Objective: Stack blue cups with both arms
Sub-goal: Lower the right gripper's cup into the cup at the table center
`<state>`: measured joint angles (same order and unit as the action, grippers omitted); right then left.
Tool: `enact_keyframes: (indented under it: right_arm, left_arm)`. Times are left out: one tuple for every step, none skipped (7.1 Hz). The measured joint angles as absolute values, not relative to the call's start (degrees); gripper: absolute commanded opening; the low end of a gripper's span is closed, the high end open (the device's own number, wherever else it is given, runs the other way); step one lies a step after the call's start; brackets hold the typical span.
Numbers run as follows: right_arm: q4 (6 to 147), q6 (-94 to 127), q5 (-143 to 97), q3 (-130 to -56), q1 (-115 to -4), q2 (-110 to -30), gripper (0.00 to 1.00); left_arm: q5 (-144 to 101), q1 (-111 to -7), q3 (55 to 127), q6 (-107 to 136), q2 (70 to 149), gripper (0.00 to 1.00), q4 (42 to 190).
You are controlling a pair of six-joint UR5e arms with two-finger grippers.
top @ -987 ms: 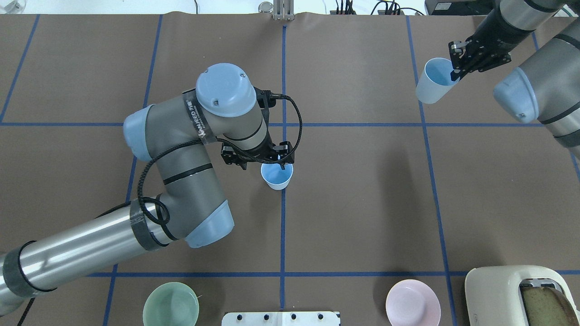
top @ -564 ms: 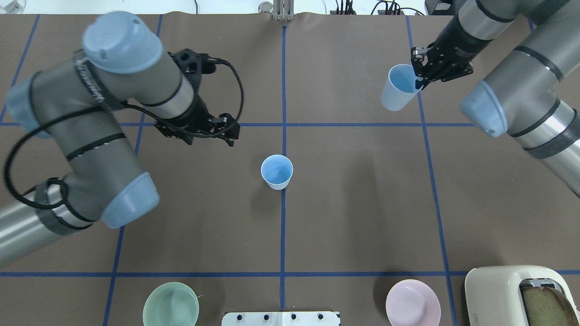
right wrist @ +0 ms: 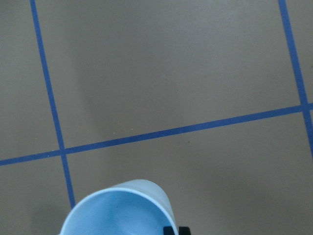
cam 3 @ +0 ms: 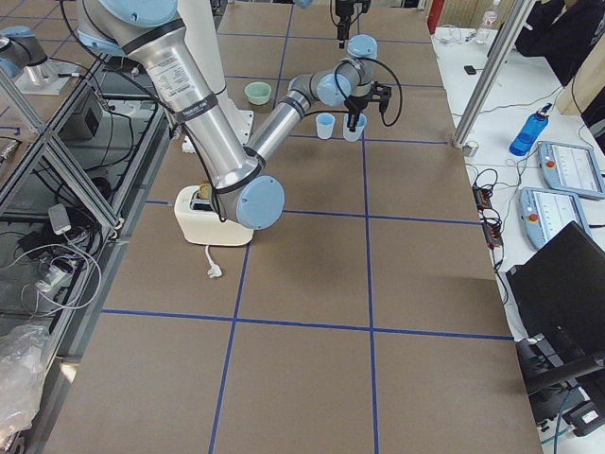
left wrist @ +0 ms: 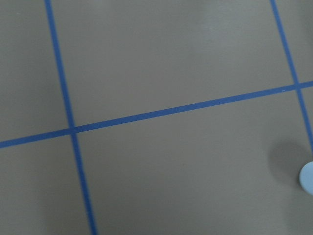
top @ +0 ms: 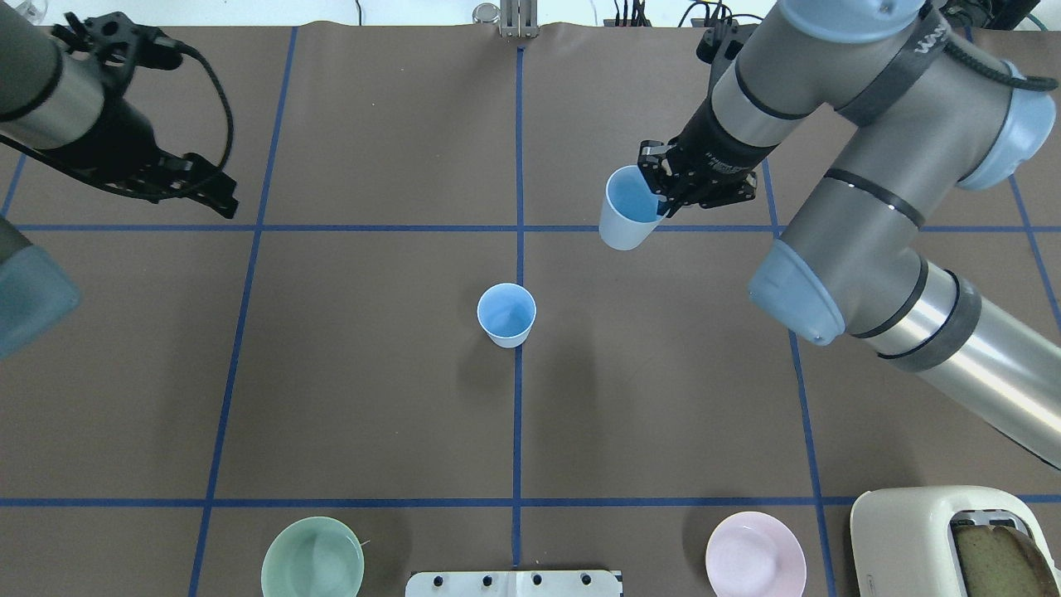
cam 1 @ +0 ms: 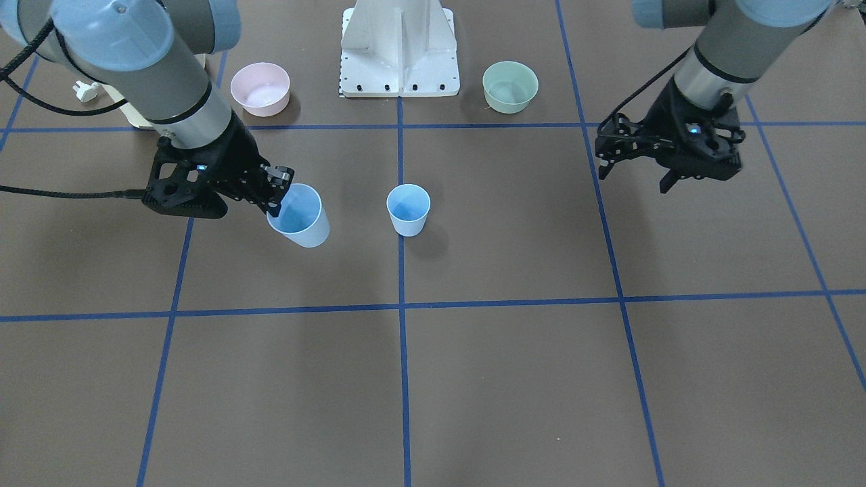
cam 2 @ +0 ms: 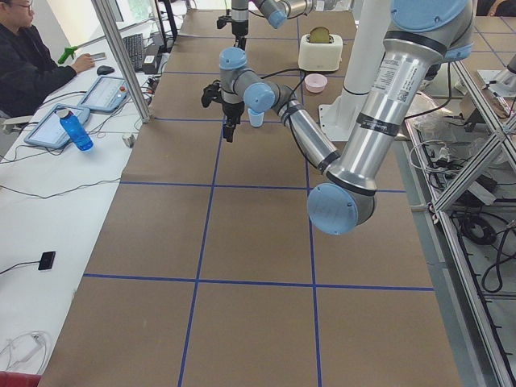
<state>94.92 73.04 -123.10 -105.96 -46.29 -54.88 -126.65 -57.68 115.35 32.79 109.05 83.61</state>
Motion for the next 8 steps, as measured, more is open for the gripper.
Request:
enact_keyframes:
  right_arm:
    - [95.1, 77.0, -120.9, -106.5, -43.6, -53.2, 0.00]
    - [95.3, 80.0, -118.5, -106.6, -41.1, -51.5, 0.00]
    - [95.5, 81.8, -116.7, -106.5, -39.2, -50.3, 0.00]
    - [95.5, 83.0, -115.0, -106.2, -37.4, -49.5, 0.00]
    - [95.5, 83.7, -113.1, -105.9, -35.5, -49.2, 0.00]
    - [95.5, 84.0, -111.5, -105.6, -33.9, -49.0, 0.00]
    - [95.5, 84.2, -110.4, -105.3, -32.8, -49.0, 0.00]
    - [95.5, 84.3, -109.6, -104.6, -32.1, -48.5, 0.00]
  left_arm:
    - [-127.6, -60.5, 115.3, 27.6, 106.4, 0.98, 83.7]
    - [-127.9, -62.6, 115.2, 23.4, 104.5, 0.97, 83.8]
    - [-128.0, -64.0, 115.1, 20.4, 102.9, 0.98, 84.0]
    - [-128.1, -65.0, 115.3, 18.4, 101.4, 0.98, 84.2]
    - [-128.1, -65.8, 115.3, 17.1, 100.7, 0.98, 84.3]
    - [-128.1, -66.5, 115.4, 16.1, 100.1, 0.98, 84.3]
    - [-128.1, -66.9, 115.4, 15.4, 99.5, 0.98, 84.4]
    - [-128.1, -67.2, 115.5, 15.0, 99.2, 0.98, 84.4]
